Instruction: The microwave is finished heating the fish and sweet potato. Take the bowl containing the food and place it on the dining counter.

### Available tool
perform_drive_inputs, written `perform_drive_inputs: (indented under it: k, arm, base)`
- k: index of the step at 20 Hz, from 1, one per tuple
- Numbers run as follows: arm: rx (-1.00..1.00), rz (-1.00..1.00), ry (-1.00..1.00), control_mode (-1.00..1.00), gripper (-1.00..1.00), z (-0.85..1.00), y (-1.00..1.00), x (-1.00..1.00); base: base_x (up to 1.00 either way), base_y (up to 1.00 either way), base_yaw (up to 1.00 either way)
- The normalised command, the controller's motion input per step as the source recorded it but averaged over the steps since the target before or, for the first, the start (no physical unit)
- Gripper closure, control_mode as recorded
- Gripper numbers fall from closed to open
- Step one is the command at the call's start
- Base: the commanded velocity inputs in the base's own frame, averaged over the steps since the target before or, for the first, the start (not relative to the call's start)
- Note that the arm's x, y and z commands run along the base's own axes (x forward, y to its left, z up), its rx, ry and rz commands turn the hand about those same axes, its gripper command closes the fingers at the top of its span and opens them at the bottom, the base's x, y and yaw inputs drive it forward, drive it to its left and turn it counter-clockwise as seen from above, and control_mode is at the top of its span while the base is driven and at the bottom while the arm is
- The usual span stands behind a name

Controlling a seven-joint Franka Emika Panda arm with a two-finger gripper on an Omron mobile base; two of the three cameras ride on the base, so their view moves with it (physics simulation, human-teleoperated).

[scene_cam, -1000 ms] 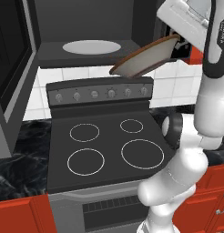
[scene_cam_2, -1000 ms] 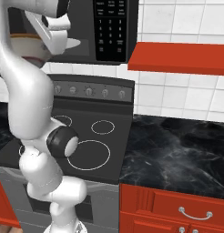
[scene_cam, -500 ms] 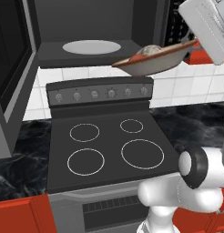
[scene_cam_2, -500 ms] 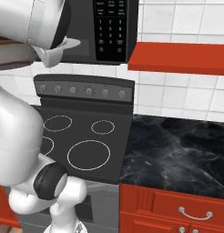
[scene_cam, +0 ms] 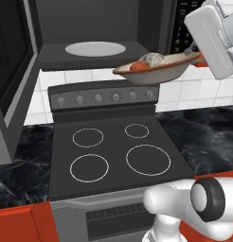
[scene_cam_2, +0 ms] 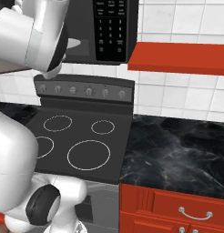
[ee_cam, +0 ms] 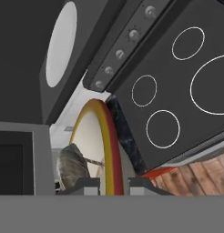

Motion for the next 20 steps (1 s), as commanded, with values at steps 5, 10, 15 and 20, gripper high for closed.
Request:
perform_drive_inputs:
  k: [5, 10, 15, 20]
  arm:
    - [-0.09, 0.02, 0.00, -1.00, 1.00, 0.00, 0.18, -0.02]
    - [-0.04, 0.03, 0.00, -1.00, 1.00, -0.13, 0.12, -0.04]
    - [0.00, 0.00, 0.00, -1.00, 1.00, -0.39, 0.00, -0.09]
    - [0.01, 0.00, 0.00, -1.00, 1.00, -0.56, 0.00, -0.01]
  base:
    - [0.00, 0.00, 0.00]
    - [0.00, 0.00, 0.00]
    - [0.00, 0.00, 0.00]
    - [0.00, 0.00, 0.00]
